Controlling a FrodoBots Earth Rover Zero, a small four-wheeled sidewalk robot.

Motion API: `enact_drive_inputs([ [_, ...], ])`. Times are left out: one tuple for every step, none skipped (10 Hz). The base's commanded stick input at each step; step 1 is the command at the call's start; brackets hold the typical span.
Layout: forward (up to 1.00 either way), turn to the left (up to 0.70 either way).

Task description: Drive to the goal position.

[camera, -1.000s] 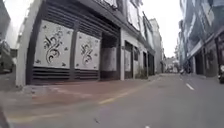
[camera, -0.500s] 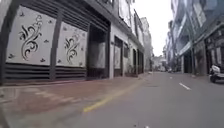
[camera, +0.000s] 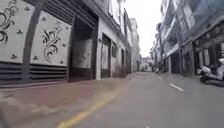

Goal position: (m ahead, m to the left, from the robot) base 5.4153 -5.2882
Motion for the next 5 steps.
enact_drive_inputs([
  [1.0,-0.34],
  [1.0,-0.34],
  [1.0,-0.34],
  [1.0,-0.34],
  [1.0,-0.34],
])
